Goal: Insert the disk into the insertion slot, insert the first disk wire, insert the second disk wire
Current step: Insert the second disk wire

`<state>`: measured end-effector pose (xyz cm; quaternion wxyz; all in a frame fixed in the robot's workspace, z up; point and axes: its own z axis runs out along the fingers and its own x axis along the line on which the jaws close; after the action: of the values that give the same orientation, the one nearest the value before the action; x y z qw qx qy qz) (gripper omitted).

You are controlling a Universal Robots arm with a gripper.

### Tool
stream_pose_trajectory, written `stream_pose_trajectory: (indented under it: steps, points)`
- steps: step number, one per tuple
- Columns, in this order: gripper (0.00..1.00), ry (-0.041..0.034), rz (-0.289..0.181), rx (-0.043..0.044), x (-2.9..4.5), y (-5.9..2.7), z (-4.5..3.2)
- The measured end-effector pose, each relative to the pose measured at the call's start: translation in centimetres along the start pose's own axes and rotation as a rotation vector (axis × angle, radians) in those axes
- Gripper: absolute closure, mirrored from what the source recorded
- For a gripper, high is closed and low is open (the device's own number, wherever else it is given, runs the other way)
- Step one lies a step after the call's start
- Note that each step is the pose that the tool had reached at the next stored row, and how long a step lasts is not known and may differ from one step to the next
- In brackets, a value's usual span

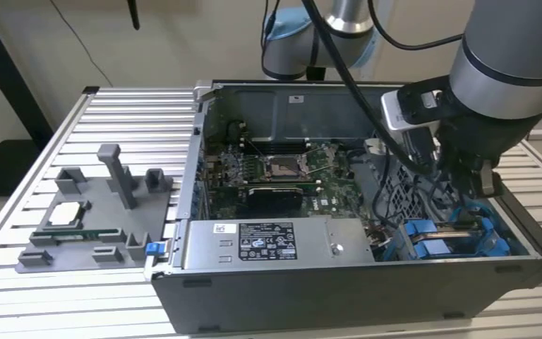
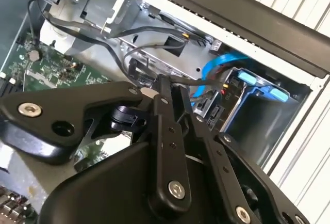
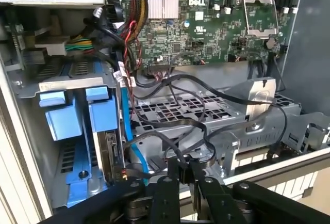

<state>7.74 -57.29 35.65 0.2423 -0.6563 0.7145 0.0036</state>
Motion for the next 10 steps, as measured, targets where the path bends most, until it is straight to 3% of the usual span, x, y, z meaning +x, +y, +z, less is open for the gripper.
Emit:
stream_pose_trajectory:
  steps: [1,3,7,10]
  points:
    - [1.00,0.0051,0.000,-0.0054,0.03,0.00,-0.01]
    - [1.00,0.0286,-0.002,-0.0202,0.07,-0.01,-0.02]
    - [1.00,0.0865,-0.011,-0.0474,0.08,-0.01,-0.02]
    - [1.00,0.1391,-0.022,-0.0670,0.08,-0.05,-0.01]
